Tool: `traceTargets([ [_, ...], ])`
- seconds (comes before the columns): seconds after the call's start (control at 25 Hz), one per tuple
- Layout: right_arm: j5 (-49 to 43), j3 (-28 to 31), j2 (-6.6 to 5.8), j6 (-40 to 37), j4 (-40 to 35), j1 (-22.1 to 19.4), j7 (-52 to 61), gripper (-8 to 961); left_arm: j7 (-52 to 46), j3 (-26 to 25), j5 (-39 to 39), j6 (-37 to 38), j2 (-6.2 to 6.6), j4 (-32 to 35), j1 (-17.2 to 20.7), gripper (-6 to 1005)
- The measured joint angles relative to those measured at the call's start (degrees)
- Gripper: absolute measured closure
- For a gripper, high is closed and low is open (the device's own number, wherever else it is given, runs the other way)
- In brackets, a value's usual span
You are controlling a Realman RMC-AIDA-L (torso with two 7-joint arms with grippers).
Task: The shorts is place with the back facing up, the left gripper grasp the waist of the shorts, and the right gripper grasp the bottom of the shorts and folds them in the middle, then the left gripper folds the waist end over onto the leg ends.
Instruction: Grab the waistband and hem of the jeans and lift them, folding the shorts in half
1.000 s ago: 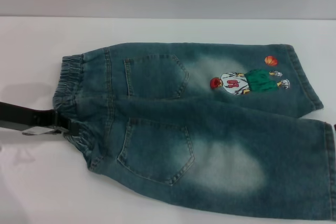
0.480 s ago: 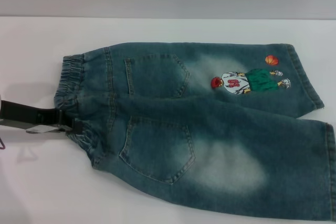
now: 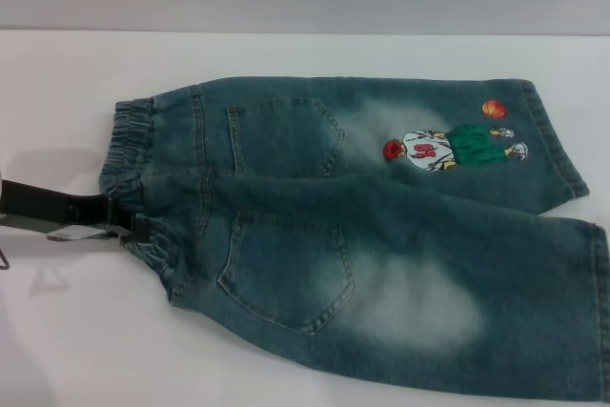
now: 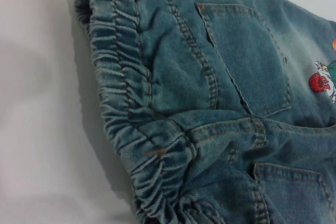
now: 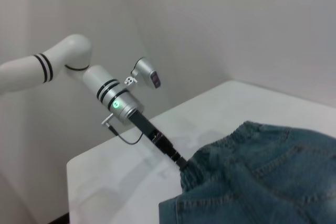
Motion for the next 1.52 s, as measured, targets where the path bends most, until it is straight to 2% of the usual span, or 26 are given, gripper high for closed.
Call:
traceTargets([
  [0.28,-5.6,-2.1,-0.59,-1.0,-0.4,0.7,0.9,398,-0.1,0.1,0.0,0.2,0.02,0.0,-0.1,957],
  [0.92,-17.2,-7.6,-0.82,0.0,-0.6,1.5,0.7,398,-0.1,0.1,0.1,0.1,0.05,0.0,-1.6,958],
  [1.24,-21.3,-11.2,-0.45,1.8,-0.3,1.5,1.2,399,-0.1,-0.2,0.1,-0.1,0.19,-0.3,-2.6,958],
  [1.52,-24.3,-15.7,0.52,5.8,-0.1,1.3,3.7,399,-0.1,-0.2,0.1,-0.1,0.18,-0.1,-2.8,957],
])
